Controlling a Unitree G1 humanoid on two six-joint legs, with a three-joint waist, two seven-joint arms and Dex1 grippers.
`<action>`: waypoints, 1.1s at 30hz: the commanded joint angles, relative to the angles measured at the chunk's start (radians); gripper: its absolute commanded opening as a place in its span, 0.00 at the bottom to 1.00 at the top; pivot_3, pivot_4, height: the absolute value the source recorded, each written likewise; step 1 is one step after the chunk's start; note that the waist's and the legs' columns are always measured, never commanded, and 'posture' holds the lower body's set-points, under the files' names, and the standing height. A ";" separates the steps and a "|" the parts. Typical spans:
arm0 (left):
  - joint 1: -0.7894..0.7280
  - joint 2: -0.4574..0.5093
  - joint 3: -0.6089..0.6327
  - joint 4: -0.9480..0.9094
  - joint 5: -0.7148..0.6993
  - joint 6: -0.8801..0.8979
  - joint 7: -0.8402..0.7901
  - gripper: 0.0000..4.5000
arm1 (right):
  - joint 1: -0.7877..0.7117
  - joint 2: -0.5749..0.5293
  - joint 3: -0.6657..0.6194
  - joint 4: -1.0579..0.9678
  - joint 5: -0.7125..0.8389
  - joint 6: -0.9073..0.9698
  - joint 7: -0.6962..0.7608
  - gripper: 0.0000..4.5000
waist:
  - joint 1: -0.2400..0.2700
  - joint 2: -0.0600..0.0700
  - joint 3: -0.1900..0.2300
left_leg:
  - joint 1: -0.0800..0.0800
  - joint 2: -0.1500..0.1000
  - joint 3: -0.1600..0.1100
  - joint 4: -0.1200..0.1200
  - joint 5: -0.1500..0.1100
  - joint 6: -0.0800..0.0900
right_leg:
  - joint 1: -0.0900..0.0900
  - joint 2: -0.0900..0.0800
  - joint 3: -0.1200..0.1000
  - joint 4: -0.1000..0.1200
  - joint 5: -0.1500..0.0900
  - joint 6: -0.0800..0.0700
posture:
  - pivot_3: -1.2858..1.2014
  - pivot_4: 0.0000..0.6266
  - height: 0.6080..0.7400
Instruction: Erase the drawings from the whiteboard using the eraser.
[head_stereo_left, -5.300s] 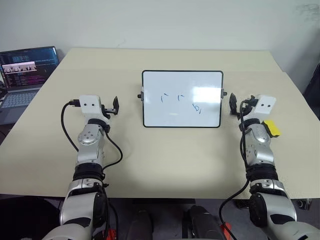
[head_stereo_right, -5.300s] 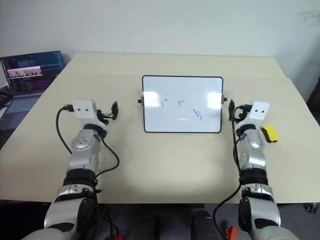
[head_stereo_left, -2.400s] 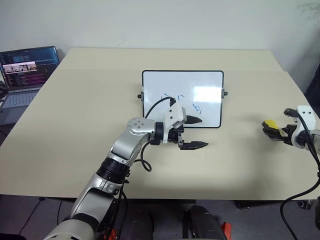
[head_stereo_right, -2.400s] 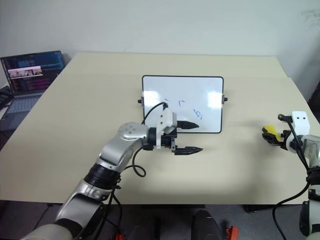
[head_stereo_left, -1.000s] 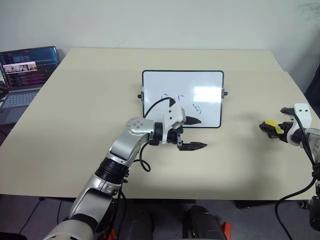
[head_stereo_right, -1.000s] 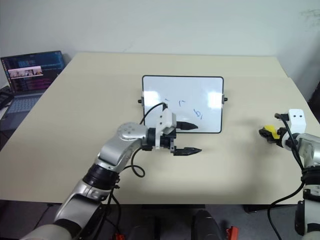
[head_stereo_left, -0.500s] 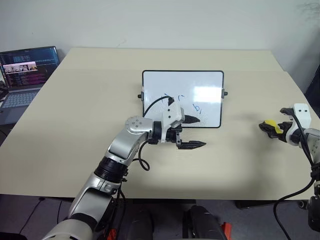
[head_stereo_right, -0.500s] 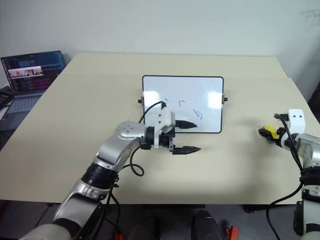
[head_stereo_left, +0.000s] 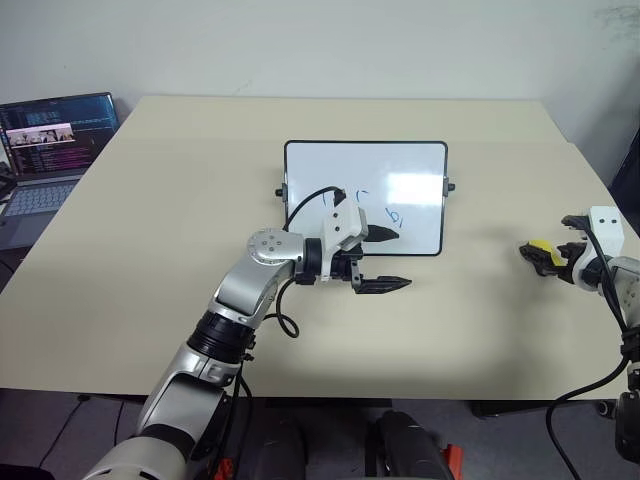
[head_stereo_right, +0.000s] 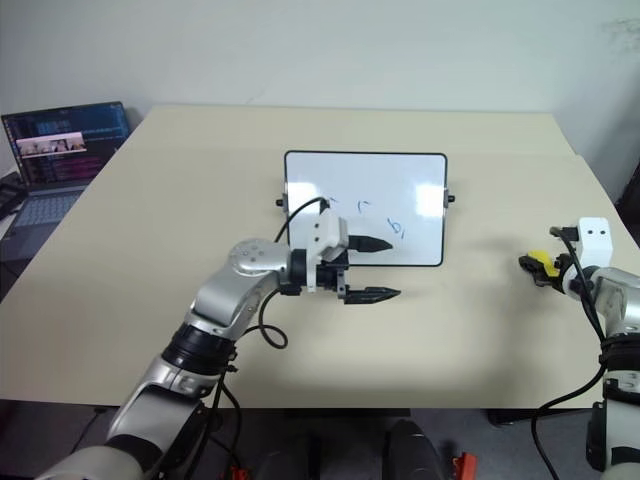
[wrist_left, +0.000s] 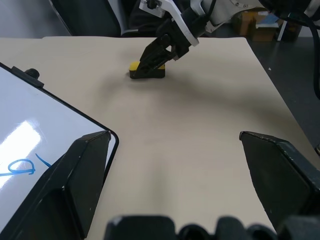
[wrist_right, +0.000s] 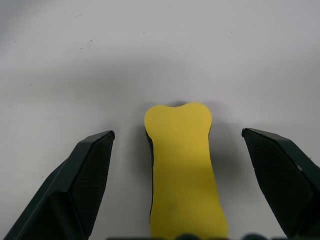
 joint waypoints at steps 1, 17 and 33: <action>-0.018 -0.003 0.032 -0.026 -0.028 0.010 -0.006 1.00 | -0.012 -0.002 -0.017 -0.040 0.010 0.015 0.006 0.96 | 0.000 0.000 0.000 | 0.000 0.000 0.000 0.000 0.000 0.000 | 0.000 0.000 0.000 0.000 0.000 0.000 | 0.52 0.24 1.00; 0.015 -0.003 0.037 -0.066 -0.029 0.017 0.016 1.00 | 0.019 0.007 -0.025 -0.006 -0.017 -0.075 -0.017 0.96 | 0.000 0.000 0.000 | 0.000 0.000 0.000 0.000 0.000 0.000 | 0.000 0.000 0.000 0.000 0.000 0.000 | 0.52 0.24 1.00; 0.020 0.013 0.040 -0.075 -0.029 0.022 0.012 1.00 | 0.072 0.039 -0.054 -0.088 0.006 -0.104 -0.059 0.96 | -0.001 0.000 0.000 | 0.001 0.000 0.000 0.001 0.000 0.000 | 0.000 0.000 0.001 0.001 0.000 0.000 | 0.52 0.24 1.00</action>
